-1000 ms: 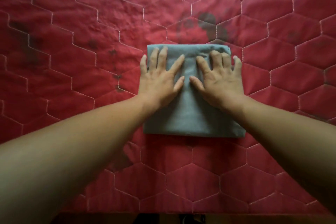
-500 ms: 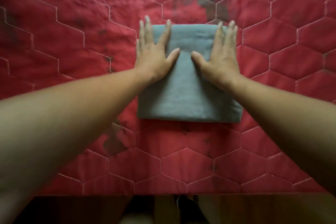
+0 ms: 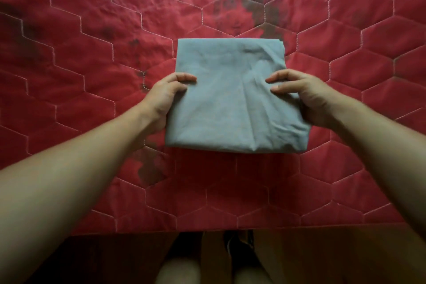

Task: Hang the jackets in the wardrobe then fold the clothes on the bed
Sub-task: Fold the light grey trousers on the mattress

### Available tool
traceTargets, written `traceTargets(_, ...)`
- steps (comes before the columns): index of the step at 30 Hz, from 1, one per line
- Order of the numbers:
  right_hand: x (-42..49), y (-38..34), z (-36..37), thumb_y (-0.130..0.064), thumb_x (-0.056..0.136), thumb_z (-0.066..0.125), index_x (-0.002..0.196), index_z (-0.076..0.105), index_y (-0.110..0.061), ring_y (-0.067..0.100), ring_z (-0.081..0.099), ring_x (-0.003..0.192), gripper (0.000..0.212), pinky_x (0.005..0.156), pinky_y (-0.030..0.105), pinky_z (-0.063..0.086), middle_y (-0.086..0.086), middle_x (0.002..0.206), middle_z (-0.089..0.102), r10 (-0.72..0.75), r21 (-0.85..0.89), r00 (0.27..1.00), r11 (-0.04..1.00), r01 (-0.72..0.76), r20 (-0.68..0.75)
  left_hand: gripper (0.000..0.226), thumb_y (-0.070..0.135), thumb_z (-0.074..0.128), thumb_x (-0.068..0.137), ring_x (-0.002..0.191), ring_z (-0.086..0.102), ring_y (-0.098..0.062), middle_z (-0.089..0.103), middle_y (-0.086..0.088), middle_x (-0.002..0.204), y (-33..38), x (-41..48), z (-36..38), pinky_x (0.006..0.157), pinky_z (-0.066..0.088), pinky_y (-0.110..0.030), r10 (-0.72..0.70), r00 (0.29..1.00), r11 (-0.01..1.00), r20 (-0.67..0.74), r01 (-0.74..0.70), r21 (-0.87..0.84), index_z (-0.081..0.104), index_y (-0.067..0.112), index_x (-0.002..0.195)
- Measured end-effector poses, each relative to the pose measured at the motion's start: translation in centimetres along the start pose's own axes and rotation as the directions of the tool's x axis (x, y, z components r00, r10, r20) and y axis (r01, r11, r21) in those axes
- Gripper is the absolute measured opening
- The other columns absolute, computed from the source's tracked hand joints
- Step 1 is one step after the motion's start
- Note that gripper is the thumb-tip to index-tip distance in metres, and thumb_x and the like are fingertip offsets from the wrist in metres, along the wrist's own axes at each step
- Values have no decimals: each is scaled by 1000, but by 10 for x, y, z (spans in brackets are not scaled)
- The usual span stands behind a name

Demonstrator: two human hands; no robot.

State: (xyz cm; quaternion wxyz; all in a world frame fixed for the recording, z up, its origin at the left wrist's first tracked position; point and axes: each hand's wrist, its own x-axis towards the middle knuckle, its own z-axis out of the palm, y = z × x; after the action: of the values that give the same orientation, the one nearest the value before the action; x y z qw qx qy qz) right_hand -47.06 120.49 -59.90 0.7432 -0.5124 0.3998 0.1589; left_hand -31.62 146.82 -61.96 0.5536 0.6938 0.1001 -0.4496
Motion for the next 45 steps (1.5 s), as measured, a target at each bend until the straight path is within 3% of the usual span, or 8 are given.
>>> traceTargets(6, -56, -23, 16, 11, 79, 65, 102, 78, -21, 15, 72, 77, 42, 63, 25, 58, 4, 93, 75, 15, -55, 999, 998, -13, 38, 37, -5, 49, 90, 78, 70, -10, 76, 4, 94, 41, -51, -5, 66, 57, -21, -57, 993, 998, 105, 57, -2, 71, 20, 104)
traceTargets(12, -152, -79, 26, 7, 77, 66, 113, 77, -23, 21, 73, 83, 48, 64, 29, 59, 7, 107, 76, -1, 62, 996, 998, -5, 94, 38, -8, 54, 89, 88, 73, -17, 75, -7, 107, 109, -145, -27, 71, 60, -30, -28, 970, 991, 241, 59, -123, 70, 16, 114)
traceTargets(15, -204, -116, 41, 7, 75, 66, 117, 76, -22, 21, 73, 86, 52, 65, 27, 59, 7, 112, 75, -27, 87, 992, 996, 17, 120, 38, -9, 54, 89, 89, 72, -17, 75, -6, 107, 143, -202, -32, 70, 60, -30, 4, 972, 986, 234, 35, -161, 70, 15, 114)
traceTargets(22, -309, -192, 95, 13, 83, 61, 116, 75, -24, 24, 72, 86, 52, 69, 30, 62, 9, 115, 74, -105, -73, 981, 990, 118, 166, 41, -13, 50, 88, 85, 68, -12, 74, 0, 101, 201, -335, -45, 77, 59, -27, 103, 993, 985, 58, -93, -149, 72, 17, 107)
traceTargets(27, -366, -224, 136, 12, 81, 60, 116, 75, -24, 25, 73, 81, 52, 61, 29, 60, 12, 113, 75, -109, -151, 959, 977, 152, 262, 42, -13, 49, 87, 82, 70, -13, 74, -3, 100, 210, -426, -67, 72, 60, -25, 153, 985, 959, -73, -166, -228, 72, 15, 107)
traceTargets(33, -410, -237, 198, 17, 78, 58, 112, 77, -21, 28, 71, 81, 54, 65, 32, 61, 19, 113, 73, -123, -253, 919, 940, 229, 374, 42, -7, 52, 87, 94, 69, -22, 74, -9, 110, 184, -516, -103, 90, 55, -40, 170, 965, 925, -198, -225, -306, 74, 20, 111)
traceTargets(39, -439, -239, 273, 13, 81, 59, 114, 77, -24, 27, 71, 83, 52, 67, 32, 60, 17, 111, 74, -79, -348, 867, 895, 279, 493, 40, -5, 54, 88, 89, 71, -21, 75, -9, 109, 152, -588, -153, 73, 60, -34, 194, 928, 875, -319, -311, -371, 76, 24, 106)
traceTargets(45, -453, -223, 397, 10, 82, 60, 118, 75, -24, 30, 72, 91, 51, 72, 33, 59, 17, 116, 73, 25, -415, 789, 861, 295, 613, 40, -5, 55, 89, 104, 68, -25, 73, -9, 116, 99, -668, -237, 94, 53, -43, 210, 851, 812, -482, -426, -399, 77, 24, 106)
